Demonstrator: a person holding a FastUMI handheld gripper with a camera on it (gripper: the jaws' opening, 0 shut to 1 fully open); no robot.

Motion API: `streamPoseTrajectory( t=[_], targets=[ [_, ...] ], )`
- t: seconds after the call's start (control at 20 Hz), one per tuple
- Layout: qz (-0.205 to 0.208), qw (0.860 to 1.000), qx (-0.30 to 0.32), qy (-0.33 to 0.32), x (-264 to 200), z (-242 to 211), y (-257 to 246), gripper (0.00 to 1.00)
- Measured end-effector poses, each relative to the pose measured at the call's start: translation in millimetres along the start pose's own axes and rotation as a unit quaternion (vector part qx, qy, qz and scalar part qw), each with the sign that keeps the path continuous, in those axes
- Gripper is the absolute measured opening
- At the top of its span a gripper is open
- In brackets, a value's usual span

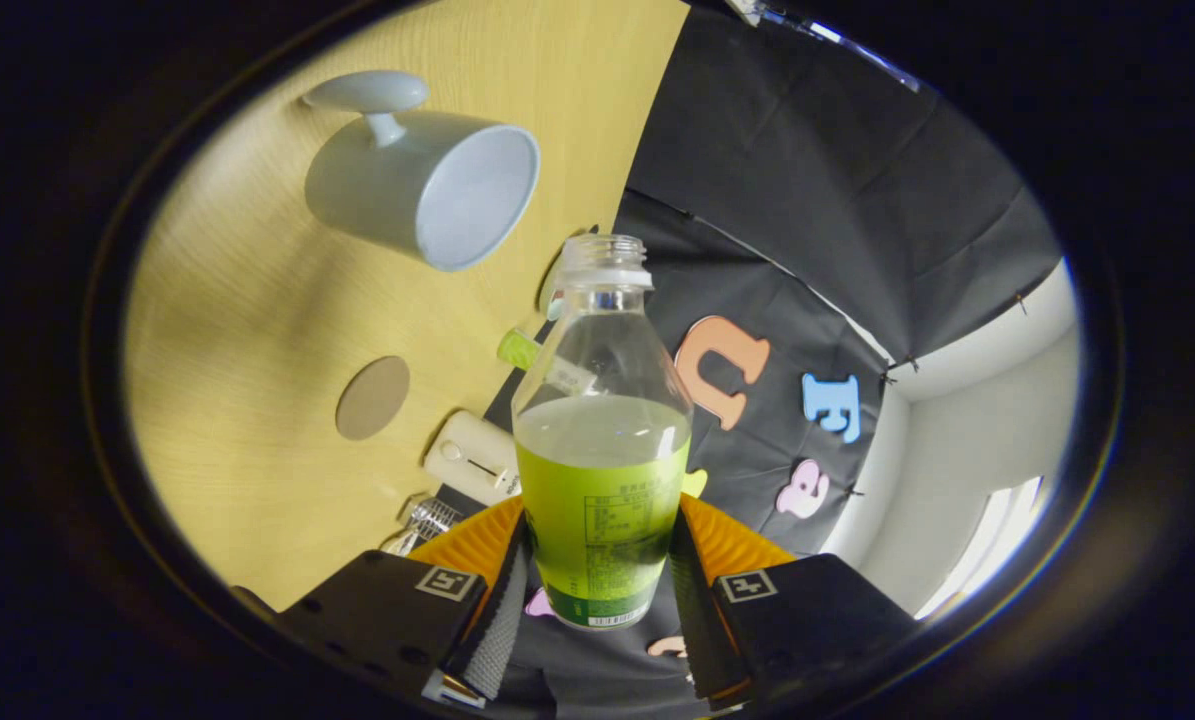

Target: Take the bottle from table, then pour the juice into the cup, finally place the bottle on the coaster

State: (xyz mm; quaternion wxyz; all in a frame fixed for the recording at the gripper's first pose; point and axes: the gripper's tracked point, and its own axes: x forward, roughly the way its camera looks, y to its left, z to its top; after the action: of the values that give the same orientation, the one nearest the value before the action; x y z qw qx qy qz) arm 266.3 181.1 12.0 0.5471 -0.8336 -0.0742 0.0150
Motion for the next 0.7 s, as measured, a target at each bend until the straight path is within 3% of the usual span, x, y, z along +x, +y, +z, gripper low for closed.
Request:
streamPoseTrajectory(
  t=[0.15, 0.4, 0.7],
  targets=[
    [0.041, 0.997, 0.065, 0.008, 0, -4, 16, 0.73],
    [0.055, 0.991, 0.124, 0.013, -4, -8, 22, 0.73],
    [0.11, 0.96, 0.256, 0.022, -9, -9, 44, 0.74]
  ],
)
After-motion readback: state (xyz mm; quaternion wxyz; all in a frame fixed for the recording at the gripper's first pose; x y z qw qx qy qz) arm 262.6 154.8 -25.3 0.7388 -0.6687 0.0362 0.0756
